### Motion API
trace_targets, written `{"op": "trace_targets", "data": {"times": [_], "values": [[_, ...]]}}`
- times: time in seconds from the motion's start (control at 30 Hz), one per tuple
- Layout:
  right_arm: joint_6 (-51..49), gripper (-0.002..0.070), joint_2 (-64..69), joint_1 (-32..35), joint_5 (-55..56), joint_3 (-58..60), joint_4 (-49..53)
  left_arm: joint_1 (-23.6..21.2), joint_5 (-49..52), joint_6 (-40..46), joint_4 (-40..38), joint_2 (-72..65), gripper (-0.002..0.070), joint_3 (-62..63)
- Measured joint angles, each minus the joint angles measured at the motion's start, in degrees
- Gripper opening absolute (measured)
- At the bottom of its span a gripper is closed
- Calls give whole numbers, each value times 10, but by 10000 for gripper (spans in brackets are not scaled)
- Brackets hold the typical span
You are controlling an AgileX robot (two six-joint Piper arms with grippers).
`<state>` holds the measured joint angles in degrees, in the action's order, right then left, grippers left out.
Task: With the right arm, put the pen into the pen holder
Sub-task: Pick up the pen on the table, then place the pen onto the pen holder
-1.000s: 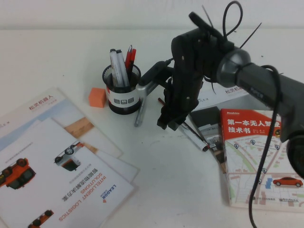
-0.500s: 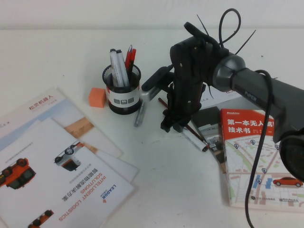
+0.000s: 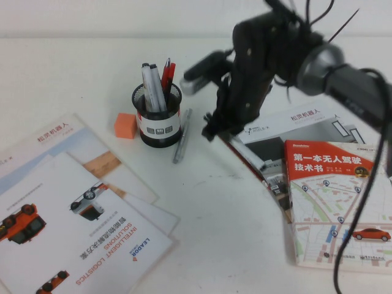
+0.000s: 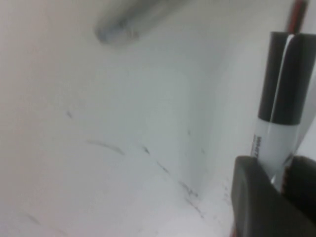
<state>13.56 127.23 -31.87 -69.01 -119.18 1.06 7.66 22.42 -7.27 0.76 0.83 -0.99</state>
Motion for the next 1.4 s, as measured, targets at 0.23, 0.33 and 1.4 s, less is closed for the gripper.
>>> {"op": "trace_targets", "data": {"times": [0.23, 0.33, 1.4], "values": [[6, 96, -64, 4, 117, 15, -104, 0, 0, 0, 0, 0, -2, 0], [19, 96, -96, -9, 240, 66, -142, 0, 0, 0, 0, 0, -2, 0], [-347, 137, -26, 4, 1051, 321, 233, 0, 0, 0, 0, 0, -3, 0]]}}
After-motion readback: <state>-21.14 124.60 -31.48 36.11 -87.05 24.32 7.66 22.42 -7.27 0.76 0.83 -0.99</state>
